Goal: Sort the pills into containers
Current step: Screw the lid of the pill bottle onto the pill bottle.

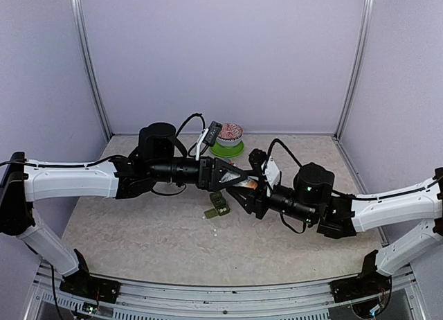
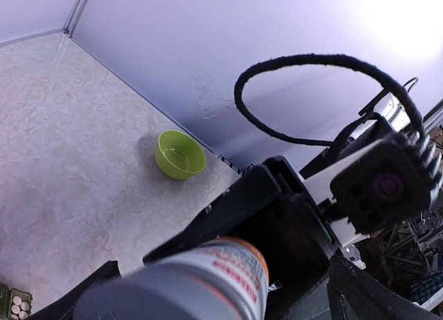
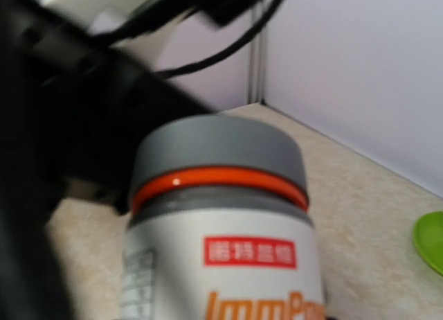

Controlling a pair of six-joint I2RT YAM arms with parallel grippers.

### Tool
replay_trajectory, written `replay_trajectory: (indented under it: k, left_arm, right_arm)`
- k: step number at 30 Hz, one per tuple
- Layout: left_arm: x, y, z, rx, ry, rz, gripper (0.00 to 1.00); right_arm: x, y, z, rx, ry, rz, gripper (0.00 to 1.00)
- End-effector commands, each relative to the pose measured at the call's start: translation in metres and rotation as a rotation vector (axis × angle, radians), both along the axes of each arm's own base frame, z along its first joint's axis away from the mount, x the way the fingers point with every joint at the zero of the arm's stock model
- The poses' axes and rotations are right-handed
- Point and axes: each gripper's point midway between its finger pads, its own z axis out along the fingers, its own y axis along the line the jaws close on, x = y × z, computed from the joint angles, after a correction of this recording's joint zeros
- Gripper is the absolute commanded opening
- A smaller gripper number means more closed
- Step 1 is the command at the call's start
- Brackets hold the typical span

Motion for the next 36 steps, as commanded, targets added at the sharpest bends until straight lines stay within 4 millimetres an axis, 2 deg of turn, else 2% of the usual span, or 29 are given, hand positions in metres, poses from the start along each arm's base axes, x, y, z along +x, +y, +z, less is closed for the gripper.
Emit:
replay_trajectory:
  k: [1, 6, 10, 15, 21, 26, 30, 36]
  left_arm:
    - [-0.005, -0.003, 0.035, -0.076, -0.096, -0.018, 0.99]
    - [-0.006, -0.001, 0.041, -0.092, -0.11, -0.018, 0.99]
    - [-0.007, 0.001, 0.044, -0.097, -0.113, -0.016, 0.99]
    - [0.001, 0.009, 0.042, -0.095, -0.08, 0.015, 0.99]
    - [0.005, 0.014, 0.029, -0.06, -0.047, 0.034, 0.99]
    - [0.005, 0.013, 0.025, -0.056, -0.031, 0.029, 0.99]
    - [0.002, 0.01, 0.027, -0.061, -0.027, 0.008, 0.99]
    - [-0.002, 0.007, 0.035, -0.088, -0.042, -0.014, 0.99]
  right_arm:
    - [-0.01, 0.014, -0.023, -0.076, 0.024, 0.039, 0.37]
    - [-0.012, 0.018, -0.032, -0.09, 0.039, 0.047, 0.37]
    - [-0.011, 0.015, -0.031, -0.084, 0.033, 0.038, 0.38]
    - [-0.008, -0.002, -0.016, -0.06, -0.015, -0.02, 0.38]
    - [0.002, -0.025, 0.001, -0.04, -0.061, -0.11, 0.38]
    - [0.013, -0.04, 0.004, -0.035, -0.067, -0.186, 0.39]
    - [0.017, -0.04, 0.001, -0.048, -0.069, -0.206, 0.39]
    - [0.016, -0.025, -0.018, -0.095, -0.054, -0.156, 0.38]
